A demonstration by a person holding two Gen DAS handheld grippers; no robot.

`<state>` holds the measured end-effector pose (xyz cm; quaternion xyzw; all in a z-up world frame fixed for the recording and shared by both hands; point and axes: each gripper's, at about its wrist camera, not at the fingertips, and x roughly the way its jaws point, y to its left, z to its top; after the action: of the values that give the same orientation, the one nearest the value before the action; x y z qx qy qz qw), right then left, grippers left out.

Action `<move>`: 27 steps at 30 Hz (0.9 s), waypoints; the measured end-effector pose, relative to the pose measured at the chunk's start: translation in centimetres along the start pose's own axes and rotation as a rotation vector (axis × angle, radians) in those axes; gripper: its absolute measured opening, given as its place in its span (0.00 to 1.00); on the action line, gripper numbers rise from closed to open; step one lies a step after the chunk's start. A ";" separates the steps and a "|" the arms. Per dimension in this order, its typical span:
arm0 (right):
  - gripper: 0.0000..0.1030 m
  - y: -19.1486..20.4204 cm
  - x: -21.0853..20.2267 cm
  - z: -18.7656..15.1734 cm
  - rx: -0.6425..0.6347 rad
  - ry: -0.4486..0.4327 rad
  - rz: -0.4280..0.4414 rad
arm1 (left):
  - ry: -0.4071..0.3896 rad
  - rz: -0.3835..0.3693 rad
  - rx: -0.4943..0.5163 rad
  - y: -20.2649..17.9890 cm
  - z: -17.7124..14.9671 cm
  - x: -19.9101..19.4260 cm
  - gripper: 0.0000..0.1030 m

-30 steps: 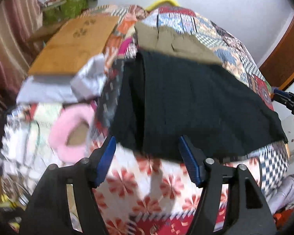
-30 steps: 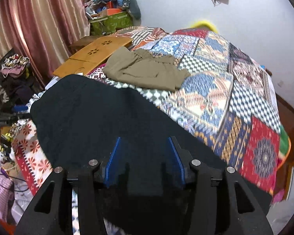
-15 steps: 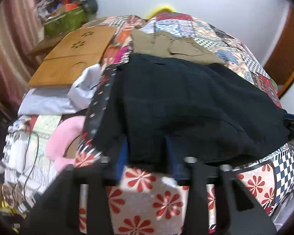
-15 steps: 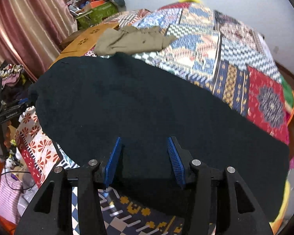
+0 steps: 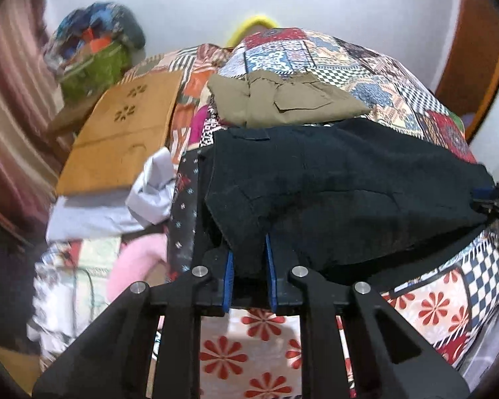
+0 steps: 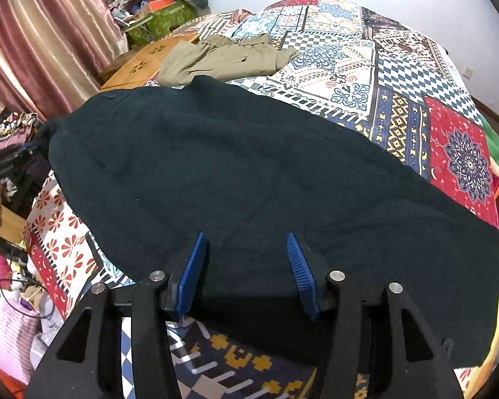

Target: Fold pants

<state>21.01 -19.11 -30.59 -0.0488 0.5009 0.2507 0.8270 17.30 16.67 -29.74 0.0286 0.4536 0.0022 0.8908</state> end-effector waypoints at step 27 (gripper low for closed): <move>0.51 -0.2 -0.6 -0.7 -0.023 0.005 0.004 | 0.091 -0.001 -0.152 -0.9 -0.8 4.1 0.39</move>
<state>20.29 -19.74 -30.44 -0.0579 0.5001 0.2578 0.8247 19.05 15.95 -33.55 -0.0396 0.4920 0.0378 0.8689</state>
